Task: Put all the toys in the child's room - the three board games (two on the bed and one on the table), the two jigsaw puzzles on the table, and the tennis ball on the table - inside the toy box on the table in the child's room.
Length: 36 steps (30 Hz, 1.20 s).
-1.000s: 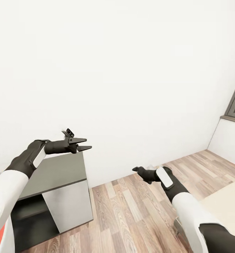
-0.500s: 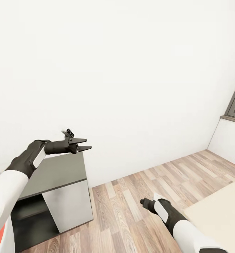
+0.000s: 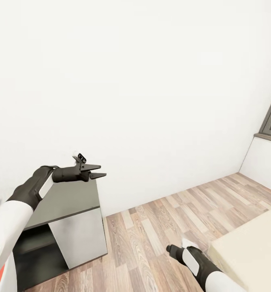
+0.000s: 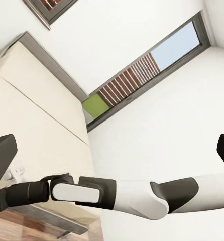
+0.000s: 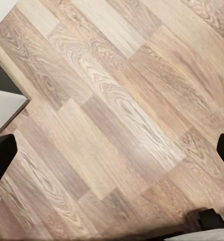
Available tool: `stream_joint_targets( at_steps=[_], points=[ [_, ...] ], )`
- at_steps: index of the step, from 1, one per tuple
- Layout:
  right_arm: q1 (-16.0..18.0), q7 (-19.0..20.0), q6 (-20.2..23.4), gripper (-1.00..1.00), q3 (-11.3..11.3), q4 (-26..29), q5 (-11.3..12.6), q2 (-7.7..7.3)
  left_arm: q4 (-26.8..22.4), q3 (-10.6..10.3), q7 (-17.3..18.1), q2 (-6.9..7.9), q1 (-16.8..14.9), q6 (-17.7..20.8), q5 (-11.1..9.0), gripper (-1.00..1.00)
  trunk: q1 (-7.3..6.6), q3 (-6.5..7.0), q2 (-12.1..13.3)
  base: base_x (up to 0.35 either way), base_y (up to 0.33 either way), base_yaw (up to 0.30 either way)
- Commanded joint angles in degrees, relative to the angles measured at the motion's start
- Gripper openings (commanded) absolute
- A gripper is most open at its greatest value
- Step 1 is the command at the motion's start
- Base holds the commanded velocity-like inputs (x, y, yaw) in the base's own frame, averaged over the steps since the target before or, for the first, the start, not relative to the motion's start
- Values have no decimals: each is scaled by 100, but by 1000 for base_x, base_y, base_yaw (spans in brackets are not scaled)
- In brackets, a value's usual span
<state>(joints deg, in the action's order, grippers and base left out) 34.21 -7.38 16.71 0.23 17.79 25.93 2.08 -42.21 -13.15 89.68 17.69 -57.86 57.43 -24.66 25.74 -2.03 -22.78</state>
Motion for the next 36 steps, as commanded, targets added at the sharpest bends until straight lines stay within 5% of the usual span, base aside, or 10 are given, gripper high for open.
stream_joint_targets(
  at_steps=[1, 8, 22, 36],
  points=[
    [-78, -36, -18, 100, 5, 32, 39, -1, 2, -22, 32, 10, 18, 53, -5, 100, 4, -14, -14, 0, 0, 0],
    [-271, -23, -536, 100, -1, 1, 45, -6, 2, -22, 32, 19, 85, -87, 2, 100, 4, -14, -14, 0, 0, 0],
    [-344, -2, -573, 100, 3, -4, 28, -24, 2, -29, 32, 10, 110, -92, 5, 100, 4, -14, -14, 0, 0, -26],
    [-354, 249, -582, 100, -1, -6, 76, -119, 2, -29, 32, -2, 169, -77, 5, 100, 4, -14, -14, 0, 0, -243]
  ],
)
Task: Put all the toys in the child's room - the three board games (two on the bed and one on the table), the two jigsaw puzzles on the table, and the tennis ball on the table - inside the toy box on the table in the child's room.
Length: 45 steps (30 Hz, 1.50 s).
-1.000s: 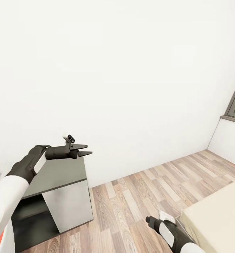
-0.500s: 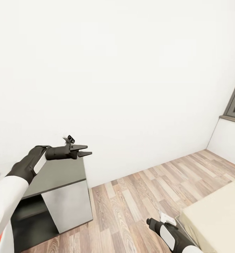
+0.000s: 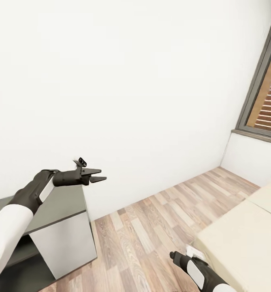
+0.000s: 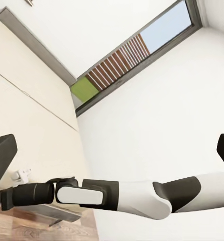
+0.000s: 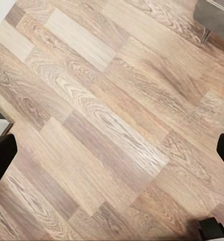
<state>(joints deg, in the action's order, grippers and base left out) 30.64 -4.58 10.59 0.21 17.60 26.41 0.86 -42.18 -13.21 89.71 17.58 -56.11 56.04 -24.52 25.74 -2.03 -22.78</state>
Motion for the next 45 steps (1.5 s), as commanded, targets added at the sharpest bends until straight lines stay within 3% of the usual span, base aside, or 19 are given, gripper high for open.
stream_joint_targets(
  at_steps=[1, 13, 16, 23, 30, 33, 39, 41, 45],
  points=[
    [4, -29, 30, 100, 0, 12, 22, 2, -1, -23, 29, 8, -6, 62, -9, 100, 4, -14, -14, 0, 0, -267],
    [-4, -31, 14, 100, -20, 15, -29, 9, 1, -40, -865, -9, -5, 73, -25, 100, 4, -42, -14, 0, 0, -104],
    [-5, -31, 13, 100, -21, 15, -30, 10, 11, -37, -1325, -83, -5, 73, -32, 100, 4, -43, -14, 0, 0, -6],
    [-5, -34, 5, 100, -29, 8, -31, 16, 255, -24, -2610, -406, 2, 53, -34, 100, 4, -44, -14, 0, 0, -1],
    [-5, -35, 4, 100, -30, 6, -31, 19, 1085, -6, -4077, -1037, 3, -673, -31, 100, 4, -44, -14, 0, 0, 0],
    [-5, -35, 4, 100, -30, 6, -31, 19, 1357, -8, -4597, -1218, 3, -893, -27, 100, 4, -44, -14, 0, 0, 0],
    [-5, -35, 4, 100, -30, 6, -31, 19, 2121, -14, -5946, -1706, 3, -1713, -36, 100, 4, -44, -14, 0, 0, 0],
    [-5, -35, 4, 100, -30, 6, -31, 19, 2470, -19, -6412, -1938, 3, -2069, -31, 100, 4, -44, -14, 0, 0, 0],
    [-5, -35, 4, 100, -30, 3, -31, 19, 2938, -29, -7082, -2167, 3, -2598, -27, 100, 4, -44, -14, 0, 0, 0]
  ],
)
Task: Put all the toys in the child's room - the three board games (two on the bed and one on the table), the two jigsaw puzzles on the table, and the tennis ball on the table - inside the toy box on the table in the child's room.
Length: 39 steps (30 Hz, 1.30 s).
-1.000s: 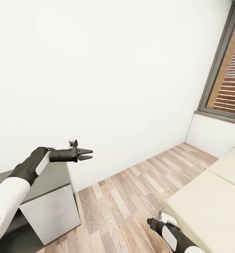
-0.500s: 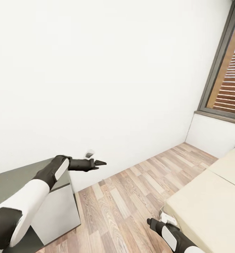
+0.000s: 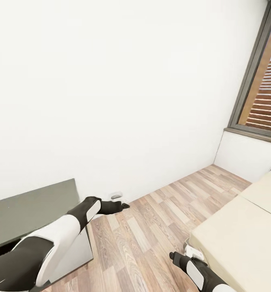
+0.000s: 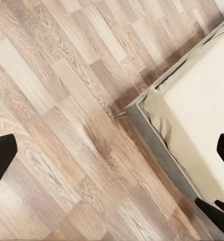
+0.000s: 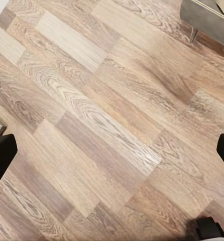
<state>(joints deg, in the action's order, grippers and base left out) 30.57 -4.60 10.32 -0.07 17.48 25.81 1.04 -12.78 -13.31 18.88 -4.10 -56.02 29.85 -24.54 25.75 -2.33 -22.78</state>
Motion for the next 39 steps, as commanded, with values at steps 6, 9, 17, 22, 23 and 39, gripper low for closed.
stream_joint_targets(
  at_steps=[6, 9, 17, 22, 23, 39],
  points=[
    [2, -32, 32, 100, -2, 10, 29, 1, 579, -33, -894, -198, 196, -706, -12, 100, 4, -13, -14, 0, 0, 0],
    [2, -32, 32, 100, -2, 11, 29, 4, 647, -38, -1320, -226, 449, -1004, -9, 100, 4, -13, -14, 0, 0, 0],
    [2, -33, -8, 100, -2, 9, 29, 25, 686, -48, -2228, -273, 1246, -1641, 9, 100, 4, -13, -14, 0, 0, 0],
    [2, -33, -34, 100, -2, 2, 29, 50, 689, -49, -2435, -313, 1732, -1857, 353, 100, 4, -13, -14, 0, 0, 0],
    [2, -33, -37, 100, -2, 2, 29, 54, 689, -49, -2442, -316, 1783, -1876, 427, 100, 4, -13, -14, 0, 0, 0],
    [2, -54, -32, 100, -567, -246, 36, 272, 706, -65, -2475, -200, 3158, -2972, 984, 100, 4, -13, -14, 0, 0, 0]
  ],
)
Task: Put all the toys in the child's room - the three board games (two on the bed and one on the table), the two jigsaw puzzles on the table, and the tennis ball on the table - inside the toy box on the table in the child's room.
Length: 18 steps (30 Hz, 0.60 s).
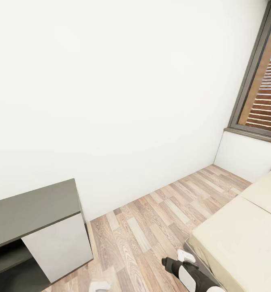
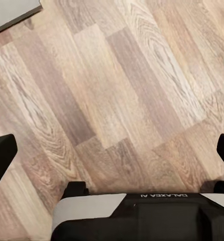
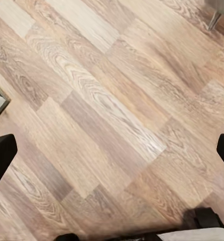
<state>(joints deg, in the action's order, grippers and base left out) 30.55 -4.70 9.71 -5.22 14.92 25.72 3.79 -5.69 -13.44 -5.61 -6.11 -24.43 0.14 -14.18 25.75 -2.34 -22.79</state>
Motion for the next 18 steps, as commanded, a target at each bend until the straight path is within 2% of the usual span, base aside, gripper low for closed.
stream_joint_targets(
  at_steps=[1, 3, 8, 15, 18],
  points=[
    [3, -47, 28, 100, -95, -42, 44, 9, -1, -52, -26, 22, 38, -39, -51, 100, 4, -12, -13, 0, 0, 0],
    [3, -53, 25, 100, -237, -227, 41, 39, 5, -53, -27, 91, 149, -140, -55, 100, 4, -12, -13, 0, 0, 0],
    [3, -60, 19, 100, -416, -539, 39, 65, 87, -55, -28, 196, 295, -227, -58, 100, 4, -12, -13, 0, 0, 0],
    [0, -68, 17, 100, -467, -710, 27, 67, 214, -54, -27, 263, 529, -487, -66, 100, 4, -12, -13, 0, 0, 0],
    [-19, -73, 15, 100, -470, -787, -81, 67, 222, -53, -26, 333, 592, -547, -70, 100, 4, -12, -13, 0, 0, 0]
  ],
)
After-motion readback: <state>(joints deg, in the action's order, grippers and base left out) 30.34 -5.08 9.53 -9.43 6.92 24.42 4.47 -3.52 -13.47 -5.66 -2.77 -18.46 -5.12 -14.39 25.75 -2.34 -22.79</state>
